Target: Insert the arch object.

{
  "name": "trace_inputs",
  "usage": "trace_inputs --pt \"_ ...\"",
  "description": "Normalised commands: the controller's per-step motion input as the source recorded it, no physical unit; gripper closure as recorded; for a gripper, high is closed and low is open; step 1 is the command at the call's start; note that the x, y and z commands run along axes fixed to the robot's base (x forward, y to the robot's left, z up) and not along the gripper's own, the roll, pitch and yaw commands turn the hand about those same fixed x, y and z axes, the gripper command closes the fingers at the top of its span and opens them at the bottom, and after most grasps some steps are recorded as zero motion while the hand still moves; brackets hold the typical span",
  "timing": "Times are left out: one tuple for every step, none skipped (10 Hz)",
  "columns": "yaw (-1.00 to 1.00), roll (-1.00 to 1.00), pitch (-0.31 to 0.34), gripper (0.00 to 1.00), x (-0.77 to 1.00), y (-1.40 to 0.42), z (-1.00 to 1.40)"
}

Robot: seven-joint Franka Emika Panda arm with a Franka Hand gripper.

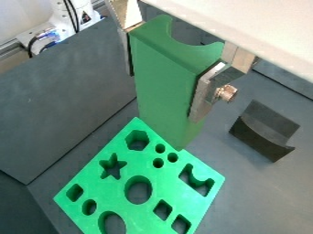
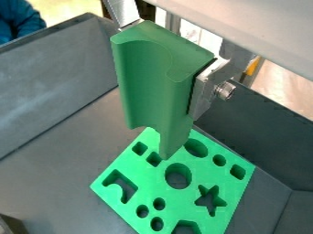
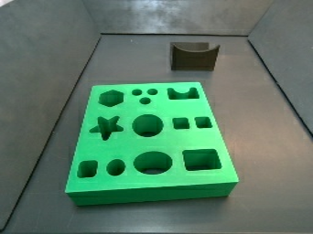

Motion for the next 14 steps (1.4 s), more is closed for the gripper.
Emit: trace_inputs --pt "0.31 0.0 0.0 1.0 0.32 -0.24 -1.0" --pt "0.45 0.03 0.0 1.0 0.24 -0.15 -1.0" --pt "0.46 0.18 0.0 1.0 0.03 0.0 -0.83" --pt "0.32 0.27 0.094 1.0 0.25 0.08 -0.48" --pt "0.13 0.23 0.164 1.0 0.37 0.23 -0.47" --pt "0.07 0.23 0.13 1.0 0.29 0.28 -0.55" --pt "0.09 0.09 0.026 1.0 0.03 0.35 -0.74" --pt "0.08 0.01 0.074 1.0 0.0 0.37 -0.93" --pt "0.04 0.0 0.09 1.0 0.0 0.35 -0.93" --pt "0.0 0.0 0.257 1.0 0.12 0.19 -0.68" --pt "0.0 -0.04 0.36 1.0 0.25 0.05 -0.48" --pt "0.0 -0.14 0.117 1.0 0.26 0.0 -0.46" --pt "0.0 -0.02 0.03 1.0 0.41 0.0 -0.35" --pt "0.0 0.03 0.08 1.0 0.37 0.01 -0.35"
